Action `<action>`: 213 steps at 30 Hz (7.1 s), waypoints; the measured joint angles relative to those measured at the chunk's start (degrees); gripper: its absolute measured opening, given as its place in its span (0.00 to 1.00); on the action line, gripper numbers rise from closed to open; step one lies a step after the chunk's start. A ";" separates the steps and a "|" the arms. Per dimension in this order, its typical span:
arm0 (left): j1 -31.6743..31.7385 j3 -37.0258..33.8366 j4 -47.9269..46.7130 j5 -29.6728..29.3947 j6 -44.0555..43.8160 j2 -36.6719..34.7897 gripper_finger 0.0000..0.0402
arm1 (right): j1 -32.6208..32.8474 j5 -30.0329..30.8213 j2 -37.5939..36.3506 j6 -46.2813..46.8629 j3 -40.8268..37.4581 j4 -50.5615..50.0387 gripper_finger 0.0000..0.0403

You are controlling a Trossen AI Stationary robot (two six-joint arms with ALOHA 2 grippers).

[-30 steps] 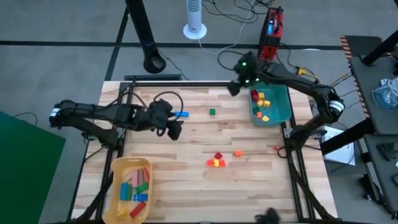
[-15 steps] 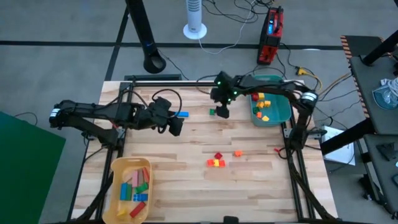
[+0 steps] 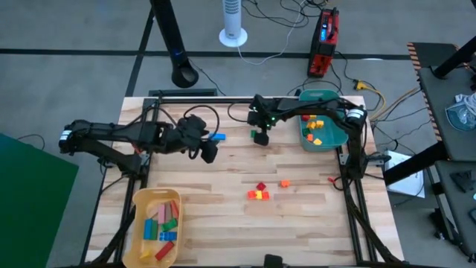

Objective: Sort blocks
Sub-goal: Put the green 4-stud game piece into the green bin, then put the blue rectangular block into the yellow bin, then put the orange 4-stud game piece into the green bin

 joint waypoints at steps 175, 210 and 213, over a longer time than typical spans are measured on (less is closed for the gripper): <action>-13.42 3.24 -33.84 51.69 -13.37 -2.71 0.26 | -12.64 10.76 -33.16 37.25 -7.55 -9.46 0.51; 3.80 9.92 -18.11 27.30 13.07 0.59 0.49 | 14.18 -12.06 -33.16 19.33 -7.62 -26.83 0.45; 7.39 10.51 -17.07 28.50 20.38 2.60 0.49 | 19.82 -7.58 -33.16 14.82 -9.15 -32.86 0.46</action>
